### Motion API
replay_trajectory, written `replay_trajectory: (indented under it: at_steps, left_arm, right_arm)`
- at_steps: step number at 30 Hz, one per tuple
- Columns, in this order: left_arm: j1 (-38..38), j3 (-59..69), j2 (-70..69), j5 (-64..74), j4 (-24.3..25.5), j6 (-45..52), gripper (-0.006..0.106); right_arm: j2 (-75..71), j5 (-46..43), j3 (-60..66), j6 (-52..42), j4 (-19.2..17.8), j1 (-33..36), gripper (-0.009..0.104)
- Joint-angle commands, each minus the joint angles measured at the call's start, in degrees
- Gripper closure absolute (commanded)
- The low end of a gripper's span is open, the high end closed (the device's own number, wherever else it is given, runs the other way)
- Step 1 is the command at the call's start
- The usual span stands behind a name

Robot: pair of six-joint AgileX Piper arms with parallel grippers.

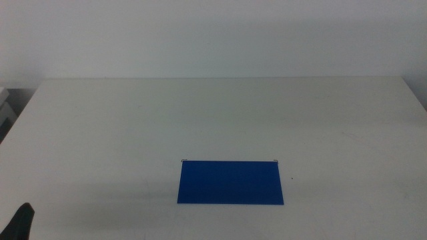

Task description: Use one arm to grab the shoe from the table and place it on the mat.

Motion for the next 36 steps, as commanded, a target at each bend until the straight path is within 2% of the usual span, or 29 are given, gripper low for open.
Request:
replay_trajectory:
  at_steps: [1, 6, 9, 19, 23, 27, 36]
  left_arm:
    - [-0.2, 0.4, -0.8, -4.7, -0.5, -0.3, 0.007]
    - [-0.2, 0.4, -0.8, -4.7, -0.5, -0.3, 0.007]
    - [-0.2, 0.4, -0.8, -4.7, -0.5, -0.3, 0.007]
    - [-0.2, 0.4, -0.8, -4.7, -0.5, -0.3, 0.007]
    - [-0.2, 0.4, -0.8, -4.7, -0.5, -0.3, 0.007]
    - [-0.2, 0.4, -0.8, -4.7, -0.5, -0.3, 0.007]
    - [-0.2, 0.4, -0.8, -4.7, -0.5, -0.3, 0.007]
  right_arm:
    - [0.8, -4.7, -1.9, -3.2, -0.6, -1.8, 0.003]
    - [5.7, -11.5, -1.9, -13.7, -1.0, -4.0, 0.003]
    - [8.4, -14.5, -1.9, -16.6, -0.8, -4.9, 0.003]
    - [17.4, -21.5, -1.9, -17.0, -0.3, -7.1, 0.003]
    - [20.0, -22.6, -1.9, -17.0, 1.7, -7.1, 0.003]
    - [21.0, -22.7, -1.9, -17.0, 3.6, -7.1, 0.004]
    - [20.8, -20.3, -1.9, -17.4, 4.0, -7.0, 0.012]
